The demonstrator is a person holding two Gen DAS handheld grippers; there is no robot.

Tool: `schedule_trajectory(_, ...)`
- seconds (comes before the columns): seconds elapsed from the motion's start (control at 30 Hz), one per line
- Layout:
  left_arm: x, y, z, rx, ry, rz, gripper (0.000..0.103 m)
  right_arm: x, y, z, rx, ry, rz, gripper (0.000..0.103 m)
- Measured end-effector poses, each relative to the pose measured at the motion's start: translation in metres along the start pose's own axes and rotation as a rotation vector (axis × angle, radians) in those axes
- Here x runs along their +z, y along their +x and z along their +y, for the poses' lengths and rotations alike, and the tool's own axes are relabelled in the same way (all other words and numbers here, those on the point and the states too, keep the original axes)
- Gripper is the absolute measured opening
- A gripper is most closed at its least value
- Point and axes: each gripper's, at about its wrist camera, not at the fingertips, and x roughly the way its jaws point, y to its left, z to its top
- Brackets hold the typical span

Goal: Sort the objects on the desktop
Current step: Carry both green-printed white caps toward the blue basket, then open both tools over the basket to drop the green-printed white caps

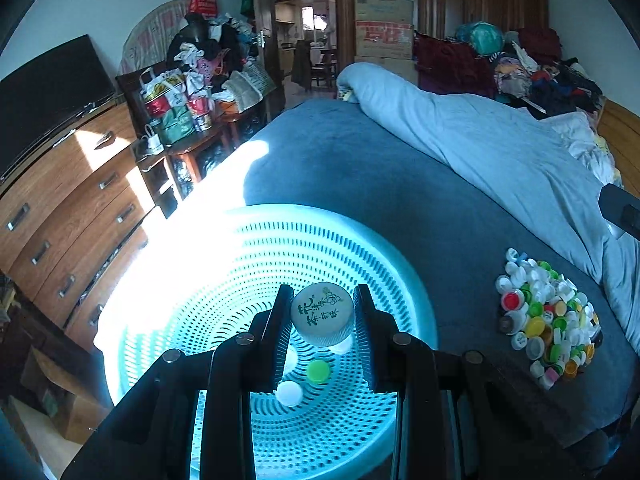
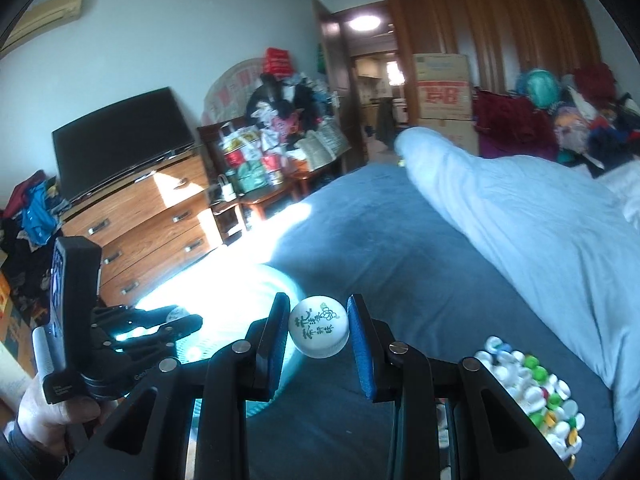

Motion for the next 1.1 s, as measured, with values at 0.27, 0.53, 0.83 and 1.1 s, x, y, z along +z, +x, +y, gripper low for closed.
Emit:
schedule_trajectory(0.27,-0.008,0.02,0.032,0.026,-0.04,0.06,0.026,0.009,0.048,0.04,0.086,-0.051,0.072,0.033)
schedule_trajectory(0.53,-0.015,0.043,0.058,0.051,-0.068,0.128,0.026,0.004,0.094,0.07,0.158,-0.075,0.173,0.033)
schedule_trajectory(0.83,-0.029,0.063,0.081,0.067,-0.118,0.191,0.026,-0.014,0.128,0.097,0.217,-0.089,0.271,0.033)
schedule_trajectory(1.1,-0.041,0.065,0.08,0.059,-0.128,0.218,0.026,-0.026,0.141,0.111,0.23,-0.092,0.305,0.034)
